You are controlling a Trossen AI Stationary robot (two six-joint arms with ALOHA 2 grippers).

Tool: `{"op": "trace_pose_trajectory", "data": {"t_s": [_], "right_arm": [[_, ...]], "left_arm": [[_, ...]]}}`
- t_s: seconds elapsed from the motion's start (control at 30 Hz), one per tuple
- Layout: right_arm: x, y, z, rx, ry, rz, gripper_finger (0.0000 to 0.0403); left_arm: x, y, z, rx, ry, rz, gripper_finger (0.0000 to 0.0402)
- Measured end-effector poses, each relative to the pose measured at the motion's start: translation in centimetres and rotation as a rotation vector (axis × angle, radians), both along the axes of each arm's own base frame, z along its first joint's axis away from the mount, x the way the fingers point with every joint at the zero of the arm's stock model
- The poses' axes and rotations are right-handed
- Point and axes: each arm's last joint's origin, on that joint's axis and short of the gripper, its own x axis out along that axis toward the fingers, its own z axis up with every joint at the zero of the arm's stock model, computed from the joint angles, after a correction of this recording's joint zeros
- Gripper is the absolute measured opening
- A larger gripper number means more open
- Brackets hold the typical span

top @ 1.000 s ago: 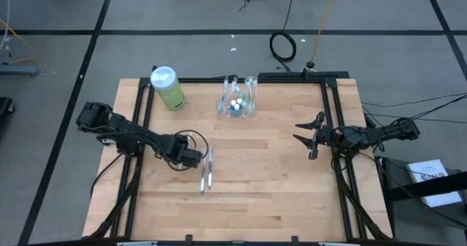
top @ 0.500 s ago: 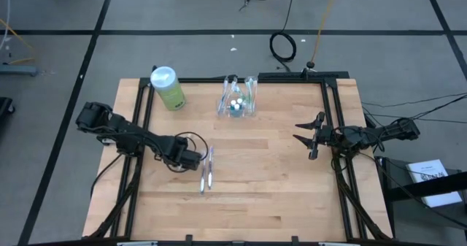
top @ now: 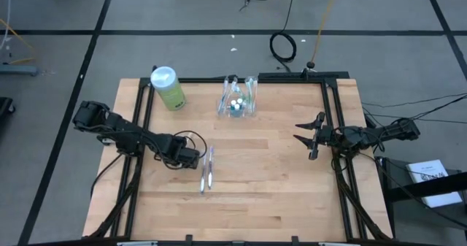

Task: Pick & Place toothbrushing station
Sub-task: Put the orange toothbrush into the transparent organizer

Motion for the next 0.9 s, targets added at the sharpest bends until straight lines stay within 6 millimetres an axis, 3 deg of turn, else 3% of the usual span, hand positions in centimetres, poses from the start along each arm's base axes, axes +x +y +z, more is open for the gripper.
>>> {"op": "trace_pose_trajectory", "data": {"t_s": [0.13,0.43,0.9], "right_arm": [[0.0,0.0,0.0,0.0,0.0,0.0,0.0183],[0.0,0.0,0.0,0.0,0.0,0.0,0.0183],[0.0,0.0,0.0,0.0,-0.001,0.0,0.0183]], "left_arm": [[0.0,0.0,0.0,0.002,-0.006,-0.003,0.0147],[-0.1,0.1,0.3,0.033,-0.037,-0.038,0.0019],[-0.1,1.0,4.6,0.262,-0.372,-0.138,0.0012]]}}
